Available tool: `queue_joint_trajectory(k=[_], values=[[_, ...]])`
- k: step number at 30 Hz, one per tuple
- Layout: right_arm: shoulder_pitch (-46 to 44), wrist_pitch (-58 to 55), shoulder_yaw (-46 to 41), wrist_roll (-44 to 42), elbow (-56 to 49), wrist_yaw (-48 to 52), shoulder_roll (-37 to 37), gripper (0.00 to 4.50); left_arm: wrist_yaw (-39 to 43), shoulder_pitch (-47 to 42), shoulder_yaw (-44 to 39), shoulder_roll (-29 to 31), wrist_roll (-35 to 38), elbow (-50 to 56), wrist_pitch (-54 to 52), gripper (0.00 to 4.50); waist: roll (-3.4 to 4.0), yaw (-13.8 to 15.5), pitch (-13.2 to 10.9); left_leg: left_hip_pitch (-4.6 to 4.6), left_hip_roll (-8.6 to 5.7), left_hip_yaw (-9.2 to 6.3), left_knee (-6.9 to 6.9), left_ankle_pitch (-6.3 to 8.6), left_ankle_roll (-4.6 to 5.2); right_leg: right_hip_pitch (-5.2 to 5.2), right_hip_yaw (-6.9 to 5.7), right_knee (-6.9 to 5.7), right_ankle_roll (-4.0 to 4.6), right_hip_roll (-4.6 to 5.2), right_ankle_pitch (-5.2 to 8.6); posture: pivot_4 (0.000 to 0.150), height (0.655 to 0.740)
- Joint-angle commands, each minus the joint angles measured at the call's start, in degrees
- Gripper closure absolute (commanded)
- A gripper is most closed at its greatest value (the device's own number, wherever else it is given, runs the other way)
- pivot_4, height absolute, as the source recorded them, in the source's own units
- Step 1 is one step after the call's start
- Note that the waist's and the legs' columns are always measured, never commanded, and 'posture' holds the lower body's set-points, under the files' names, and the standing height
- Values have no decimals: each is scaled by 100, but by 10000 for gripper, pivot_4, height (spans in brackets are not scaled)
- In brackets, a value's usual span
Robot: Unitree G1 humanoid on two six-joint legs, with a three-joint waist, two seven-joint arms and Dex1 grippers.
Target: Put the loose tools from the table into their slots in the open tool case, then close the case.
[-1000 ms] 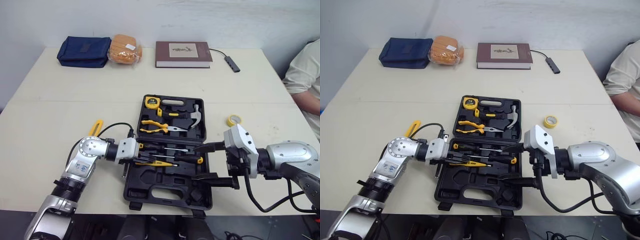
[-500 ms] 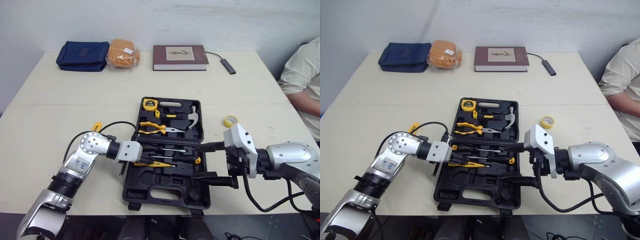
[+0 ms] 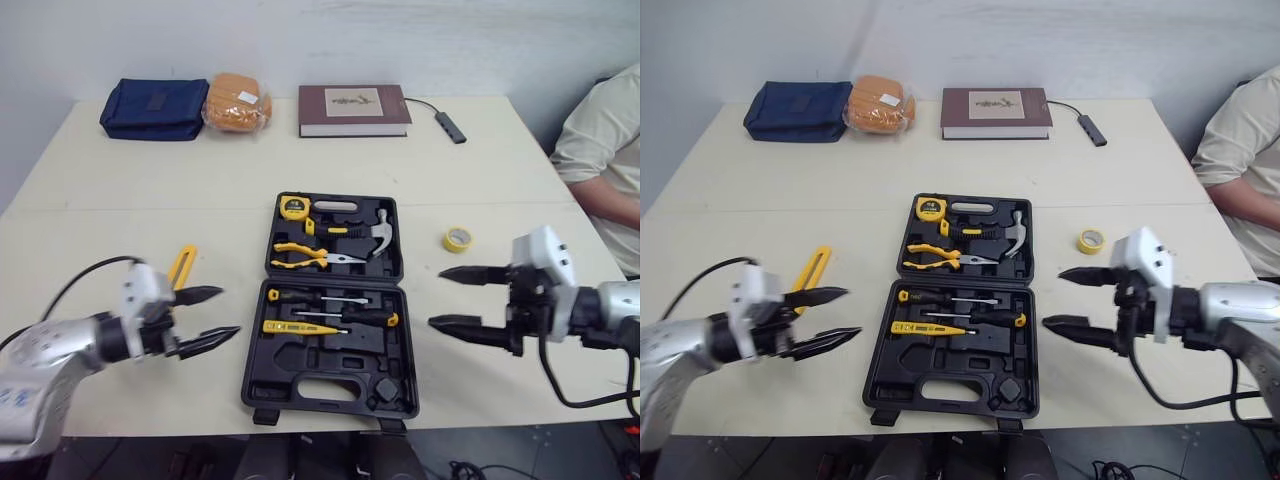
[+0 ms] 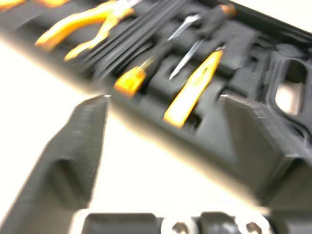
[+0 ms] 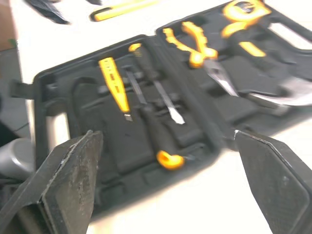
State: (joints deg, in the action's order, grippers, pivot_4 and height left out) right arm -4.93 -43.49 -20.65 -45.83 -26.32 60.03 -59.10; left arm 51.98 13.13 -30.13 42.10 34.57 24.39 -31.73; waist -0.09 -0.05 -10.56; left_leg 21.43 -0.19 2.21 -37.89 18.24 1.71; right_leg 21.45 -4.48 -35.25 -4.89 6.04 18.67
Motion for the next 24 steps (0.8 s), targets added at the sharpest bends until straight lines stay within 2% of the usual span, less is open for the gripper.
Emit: queue_joint_trajectory(k=[1, 5, 10, 12, 13, 17, 22, 24], values=[[209, 286, -566, 242, 458, 286, -226, 0, -765, 739, -1606, -467, 318, 217, -272, 200, -1, 6, 0, 0, 0, 0, 2, 13, 14, 0, 0, 2, 1, 0, 1, 1500, 7400], [519, 536, -1136, 629, 1362, 471, -374, 0, -1078, 1601, -2865, -936, 533, -28, -329, 200, -3, 22, -2, 1, 0, 0, 3, 29, 32, -2, 0, 15, 3, 0, 2, 1500, 7400], [797, 1100, -1544, 1259, 2629, 612, -513, 0, -1143, 2134, -3401, -1135, 352, -628, 36, 200, 1, 114, -3, 2, -4, 2, 3, 44, 22, 0, 2, 29, 46, 7, 25, 1500, 7400], [836, 1357, -1587, 1487, 3044, 624, -530, 0, -1104, 2231, -3435, -1139, 328, -815, 147, 200, 3, 121, -4, 2, -4, 4, 4, 51, 19, 2, 5, 32, 60, 7, 33, 1500, 7400], [838, 1458, -1601, 1564, 3202, 631, -527, 0, -1106, 2248, -3436, -1111, 326, -906, 176, 200, 5, 120, -4, 2, -4, 6, 6, 54, 18, 2, 7, 34, 95, 8, 52, 1500, 7400], [750, 1656, -1589, 1672, 3426, 656, -496, 0, -997, 2302, -3141, -983, 182, -868, 351, 200, 11, 108, -6, 1, -4, 8, 18, 54, 17, 7, 8, 33, 97, 8, 53, 1500, 7400], [640, 1540, -1492, 1560, 3084, 577, -389, 0, -1147, 2120, -2756, -831, 320, -501, 133, 200, 34, 87, -9, -1, -4, 9, 29, 52, 14, 8, 9, 33, 92, 8, 50, 1500, 7400], [645, 1379, -1388, 1429, 2632, 521, -299, 0, -1281, 1938, -2464, -725, 317, -300, -23, 200, 35, 81, -9, -3, -4, 9, 37, 49, 13, 10, 9, 33, 33, 8, 18, 1500, 7400]])
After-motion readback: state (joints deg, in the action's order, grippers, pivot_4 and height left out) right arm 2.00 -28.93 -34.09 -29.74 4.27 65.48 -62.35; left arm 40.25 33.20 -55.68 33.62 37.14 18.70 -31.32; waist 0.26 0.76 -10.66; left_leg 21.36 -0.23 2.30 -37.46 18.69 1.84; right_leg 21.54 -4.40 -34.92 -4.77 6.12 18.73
